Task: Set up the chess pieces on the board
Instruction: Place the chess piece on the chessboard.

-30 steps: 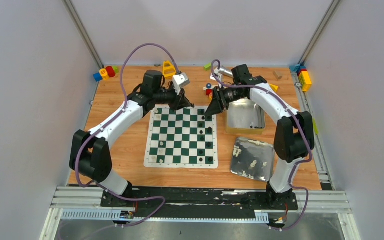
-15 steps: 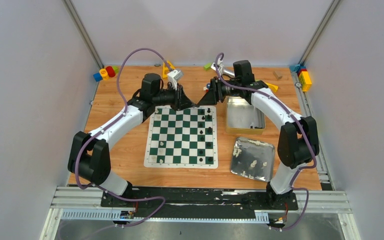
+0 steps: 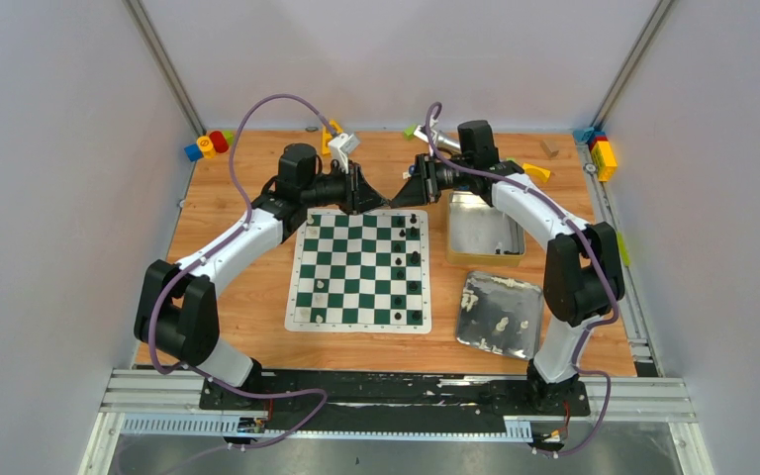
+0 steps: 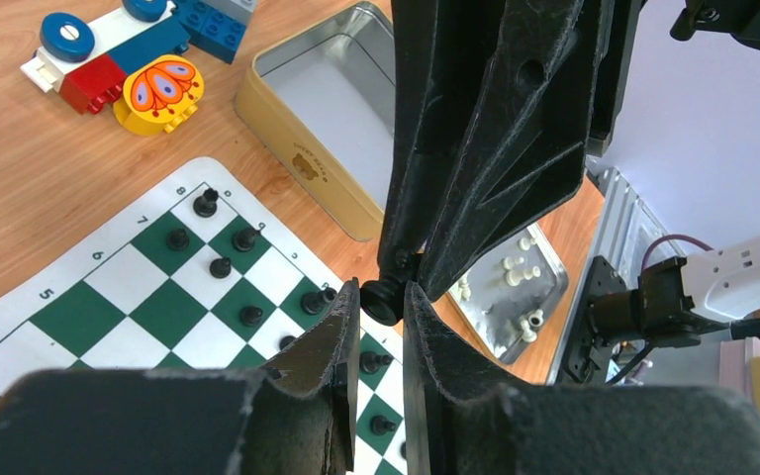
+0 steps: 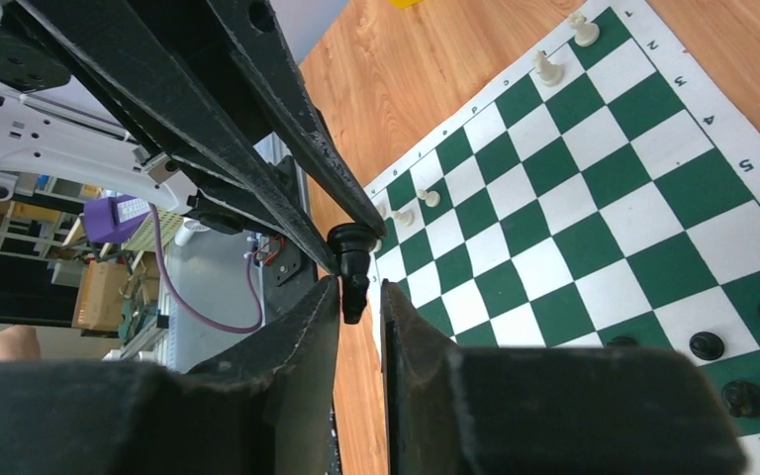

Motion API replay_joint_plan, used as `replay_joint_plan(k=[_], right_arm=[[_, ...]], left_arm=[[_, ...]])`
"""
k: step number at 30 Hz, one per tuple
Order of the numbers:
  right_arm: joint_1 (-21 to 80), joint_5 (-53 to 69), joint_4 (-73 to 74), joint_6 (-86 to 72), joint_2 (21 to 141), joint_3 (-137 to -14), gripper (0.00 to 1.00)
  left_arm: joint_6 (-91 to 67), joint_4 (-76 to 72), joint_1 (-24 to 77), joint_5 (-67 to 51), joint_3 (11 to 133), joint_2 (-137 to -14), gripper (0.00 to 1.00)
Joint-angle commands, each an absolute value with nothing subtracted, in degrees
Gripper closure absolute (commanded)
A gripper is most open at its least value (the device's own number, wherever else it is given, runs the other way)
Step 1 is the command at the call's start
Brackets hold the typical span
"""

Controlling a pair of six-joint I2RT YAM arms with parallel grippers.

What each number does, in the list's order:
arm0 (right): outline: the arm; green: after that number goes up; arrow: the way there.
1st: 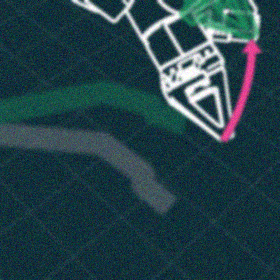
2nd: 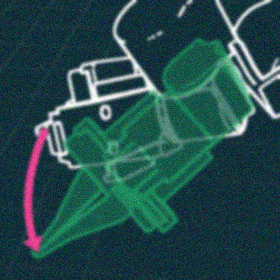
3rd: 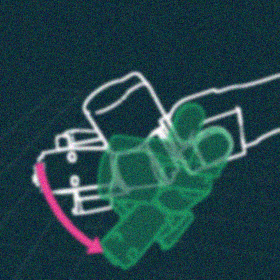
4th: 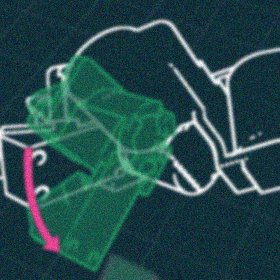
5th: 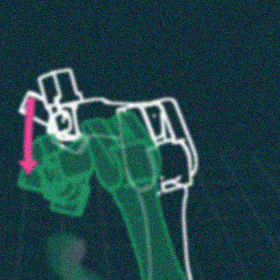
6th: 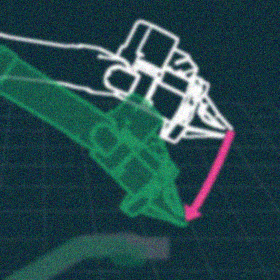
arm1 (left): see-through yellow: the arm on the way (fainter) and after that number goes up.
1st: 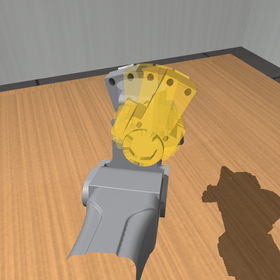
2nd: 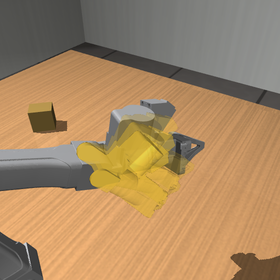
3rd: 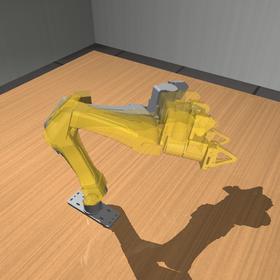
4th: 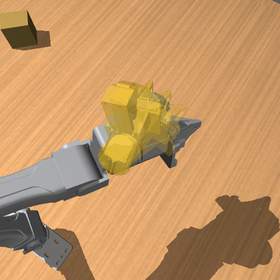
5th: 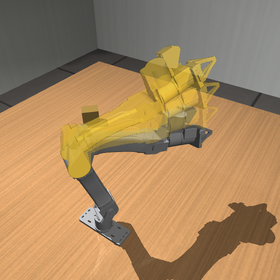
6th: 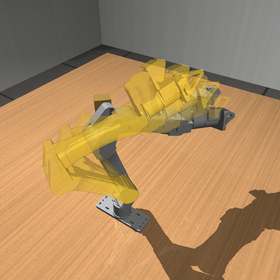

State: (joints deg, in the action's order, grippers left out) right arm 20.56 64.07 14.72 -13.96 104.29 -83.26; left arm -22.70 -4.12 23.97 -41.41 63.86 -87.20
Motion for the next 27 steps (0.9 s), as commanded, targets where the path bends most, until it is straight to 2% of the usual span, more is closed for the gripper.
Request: replay_joint_plan(k=[1,9,10,11,12,13,14,15,16,18,20,22,27], right_arm=[[20.8,67.4,10.8,-15.9,104.4,-84.1,0.8],[20.8,67.8,10.4,-15.8,103.8,-84.2,0.97],[20.8,67.3,10.5,-15.5,103.6,-84.1,1.0],[20.5,66.8,10.9,-15.0,103.3,-84.0,1.0],[20.2,66.2,11.5,-14.4,102.9,-83.9,1.0],[19.8,65.7,12.4,-13.5,102.5,-83.9,1.0],[19.4,65.0,13.6,-12.3,102.1,-83.9,1.0],[18.8,64.2,15.1,-10.5,101.6,-83.9,1.0],[18.3,63.1,17.0,-8.6,101.1,-83.8,1.0],[17.5,60.3,21.6,-3.9,99.9,-83.8,1.0],[17.0,55.6,26.2,1.5,98.6,-83.9,1.0],[16.8,51.1,31.0,6.8,97.4,-84.2,1.0],[17.4,41.0,45.0,17.4,97.4,-88.0,1.0]], left_arm=[[-23.6,-7.3,24.1,-41.3,63.7,-86.7,1.0],[-23.2,-7.9,24.1,-41.2,63.1,-87.1,1.0],[-22.5,-7.6,24.1,-41.1,63.0,-87.0,0.96],[-21.8,-7.3,24.1,-41.1,63.1,-87.0,0.86],[-20.0,-6.6,24.1,-41.1,63.2,-86.8,0.8],[-18.9,-6.0,24.1,-41.1,63.2,-86.6,0.66],[-16.5,-4.4,24.0,-40.9,63.4,-86.2,0.59],[-15.3,-3.1,23.8,-40.8,63.6,-85.7,0.45],[-13.3,-2.4,23.6,-40.8,63.8,-85.4,0.38],[-10.8,-0.7,22.4,-41.6,64.2,-84.6,0.17],[-8.6,2.0,20.7,-42.9,64.8,-83.7,0.06],[-6.3,4.6,18.3,-43.9,65.3,-82.9,0.01],[1.2,11.9,11.4,-44.3,66.8,-80.1,0.0]])
